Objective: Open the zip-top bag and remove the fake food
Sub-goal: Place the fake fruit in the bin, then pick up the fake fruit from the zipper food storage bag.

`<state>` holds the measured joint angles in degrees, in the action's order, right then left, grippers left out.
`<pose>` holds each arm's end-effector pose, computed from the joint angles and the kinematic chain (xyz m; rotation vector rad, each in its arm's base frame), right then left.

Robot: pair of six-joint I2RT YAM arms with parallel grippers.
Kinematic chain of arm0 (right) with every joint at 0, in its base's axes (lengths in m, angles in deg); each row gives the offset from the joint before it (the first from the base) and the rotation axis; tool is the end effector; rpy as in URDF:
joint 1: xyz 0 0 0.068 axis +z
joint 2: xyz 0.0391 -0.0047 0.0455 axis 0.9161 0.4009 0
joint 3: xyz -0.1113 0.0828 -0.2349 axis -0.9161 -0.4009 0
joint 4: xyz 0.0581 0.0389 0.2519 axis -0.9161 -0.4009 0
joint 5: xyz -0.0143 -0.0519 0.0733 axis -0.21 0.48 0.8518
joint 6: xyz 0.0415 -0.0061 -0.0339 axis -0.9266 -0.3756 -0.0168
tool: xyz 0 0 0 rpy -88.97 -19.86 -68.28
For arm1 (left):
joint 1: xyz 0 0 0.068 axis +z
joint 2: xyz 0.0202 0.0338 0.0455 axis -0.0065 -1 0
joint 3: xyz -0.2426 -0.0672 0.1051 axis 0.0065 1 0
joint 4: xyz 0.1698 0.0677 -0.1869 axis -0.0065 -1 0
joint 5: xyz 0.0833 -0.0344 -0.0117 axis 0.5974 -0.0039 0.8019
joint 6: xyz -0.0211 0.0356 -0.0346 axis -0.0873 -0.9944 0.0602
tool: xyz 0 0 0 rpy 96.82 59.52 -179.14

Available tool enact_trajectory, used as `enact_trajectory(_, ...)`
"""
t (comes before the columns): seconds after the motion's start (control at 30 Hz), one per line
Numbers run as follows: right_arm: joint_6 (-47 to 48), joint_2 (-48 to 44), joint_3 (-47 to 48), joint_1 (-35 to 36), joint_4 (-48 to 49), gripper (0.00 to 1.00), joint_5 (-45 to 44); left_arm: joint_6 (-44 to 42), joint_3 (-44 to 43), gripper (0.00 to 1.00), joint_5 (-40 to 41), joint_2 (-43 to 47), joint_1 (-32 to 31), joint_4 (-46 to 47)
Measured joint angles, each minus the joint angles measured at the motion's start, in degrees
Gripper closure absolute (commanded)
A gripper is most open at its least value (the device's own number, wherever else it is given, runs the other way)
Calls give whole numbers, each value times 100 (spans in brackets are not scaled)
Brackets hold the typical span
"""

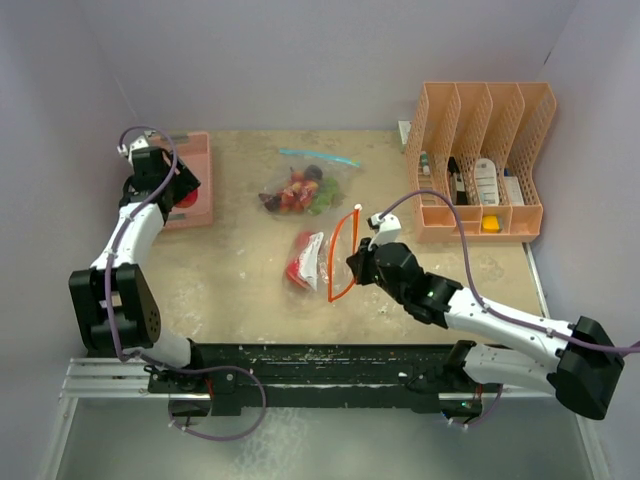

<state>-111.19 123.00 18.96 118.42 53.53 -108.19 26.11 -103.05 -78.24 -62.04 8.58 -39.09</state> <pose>0.1557 0.1799 0.2585 -0.0805 1.9365 0.6772 0.3356 0.0523 0.2844 -0.8098 2.0203 -0.1271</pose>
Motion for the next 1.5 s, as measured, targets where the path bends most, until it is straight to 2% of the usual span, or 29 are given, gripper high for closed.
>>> enact_trajectory(0.13,35,173,-2,0,68,100,122,109,-15,19,-7,-229,-37,50)
enact_trajectory(0.23,35,214,-4,0,85,100,186,138,-140,1,31,-376,-48,37)
enact_trajectory(0.63,42,103,-173,0,127,100,280,210,-249,2,-24,-356,-144,-2)
enact_trajectory(0.73,103,72,-98,-24,-83,100,232,188,-245,3,61,96,-553,-59)
enact_trajectory(0.83,210,-76,140,-179,-479,100,208,144,-245,3,28,761,-1303,-26)
enact_trajectory(0.9,317,-308,404,-361,-824,100,155,127,-243,4,-44,1187,-1818,7)
enact_trajectory(1.0,509,-656,944,-529,-1248,100,48,129,-153,4,-136,1574,-2232,94)
enact_trajectory(1.17,817,-745,1869,-557,-1613,100,-24,160,243,5,-358,1853,-2573,151)
enact_trajectory(1.27,896,-476,1952,-557,-1591,100,-31,162,409,5,-586,1867,-2636,125)
enact_trajectory(1.4,885,376,1808,-557,-1196,100,76,170,584,6,-896,2004,-2640,107)
enact_trajectory(1.43,857,619,1718,-557,-1075,95,160,186,662,7,-992,2094,-2640,103)
enact_trajectory(1.5,780,1067,1475,-555,-813,77,308,280,911,11,-1209,2406,-2640,105)
